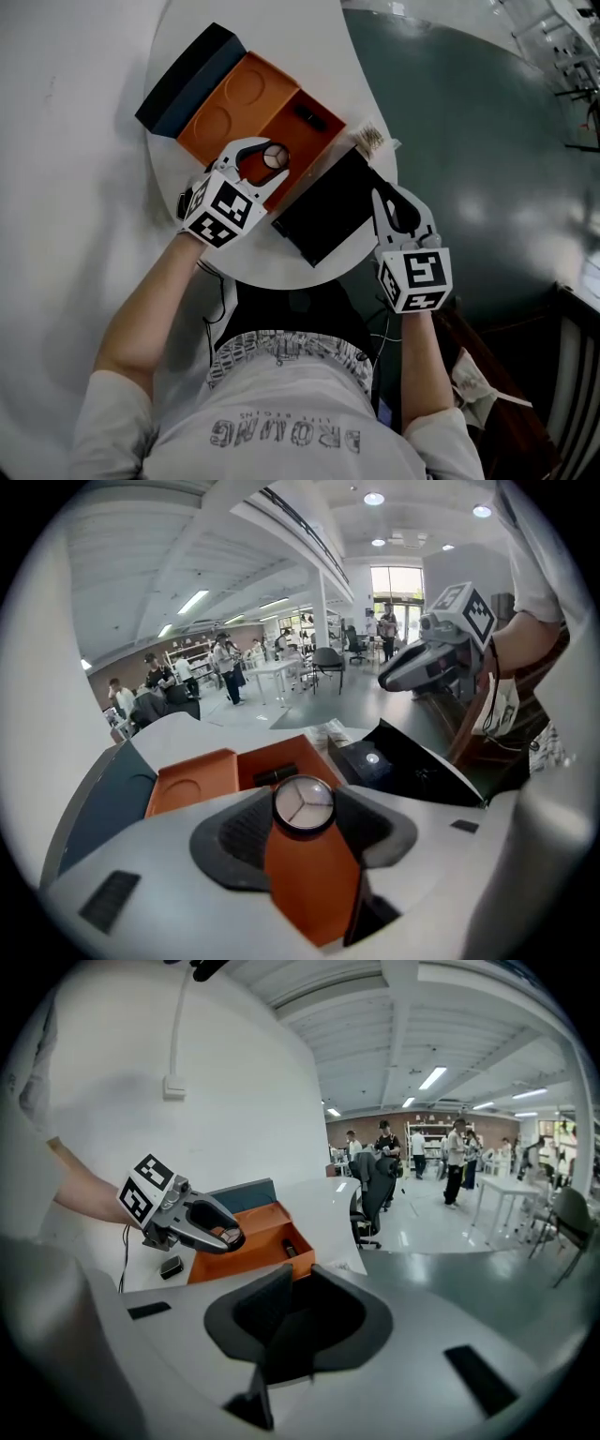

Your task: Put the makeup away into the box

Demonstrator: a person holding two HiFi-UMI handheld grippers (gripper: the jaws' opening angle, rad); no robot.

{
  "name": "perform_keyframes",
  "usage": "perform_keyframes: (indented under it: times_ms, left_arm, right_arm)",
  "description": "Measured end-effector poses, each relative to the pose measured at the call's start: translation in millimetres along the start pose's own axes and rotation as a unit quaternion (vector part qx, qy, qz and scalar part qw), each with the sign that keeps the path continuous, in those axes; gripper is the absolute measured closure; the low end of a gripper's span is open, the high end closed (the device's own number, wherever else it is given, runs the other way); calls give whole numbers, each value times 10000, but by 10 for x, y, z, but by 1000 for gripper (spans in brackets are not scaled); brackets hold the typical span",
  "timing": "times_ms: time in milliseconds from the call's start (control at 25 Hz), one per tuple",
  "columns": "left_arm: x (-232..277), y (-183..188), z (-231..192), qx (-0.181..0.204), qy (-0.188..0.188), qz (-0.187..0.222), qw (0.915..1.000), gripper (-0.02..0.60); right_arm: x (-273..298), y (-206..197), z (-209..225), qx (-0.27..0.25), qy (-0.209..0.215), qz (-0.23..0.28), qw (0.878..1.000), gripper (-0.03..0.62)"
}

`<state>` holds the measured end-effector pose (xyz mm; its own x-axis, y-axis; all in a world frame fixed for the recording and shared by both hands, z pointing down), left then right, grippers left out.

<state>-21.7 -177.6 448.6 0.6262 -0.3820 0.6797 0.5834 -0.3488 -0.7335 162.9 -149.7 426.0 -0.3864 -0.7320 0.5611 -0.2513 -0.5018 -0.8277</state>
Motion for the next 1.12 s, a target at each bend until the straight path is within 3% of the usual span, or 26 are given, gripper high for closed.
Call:
perform_keyframes:
  times_ms: [200, 400, 680, 1120]
  left_arm:
    - [272, -17, -120, 452, -580, -397, 9965, 348]
    - [509, -70, -123, 982, -1024, -854, 9862, 348]
    - [749, -73, -8, 2062, -1556, -1437, 9553, 348]
    - [851, -223, 52, 2752, -1925, -2081, 9186, 348]
  right_arm:
    - [116, 6, 65, 133, -235, -133, 9995, 526]
    - [196, -36, 124, 267, -422, -263, 9984, 526]
    - [238, -145, 227, 363, -646, -408, 9964, 528]
    - [232, -212, 291, 544, -826, -458, 9940, 530]
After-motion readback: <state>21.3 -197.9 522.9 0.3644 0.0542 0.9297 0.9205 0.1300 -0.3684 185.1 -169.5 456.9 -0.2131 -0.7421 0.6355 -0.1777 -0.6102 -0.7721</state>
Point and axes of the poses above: the fingertips, and each gripper's own axes: x forward along the fingers, z to its right, y out of its top, the point moved 2 cm from there along -x, backward along the fingers, and after that the axes turned 11 degrees about -y, right-handed, at the moved point
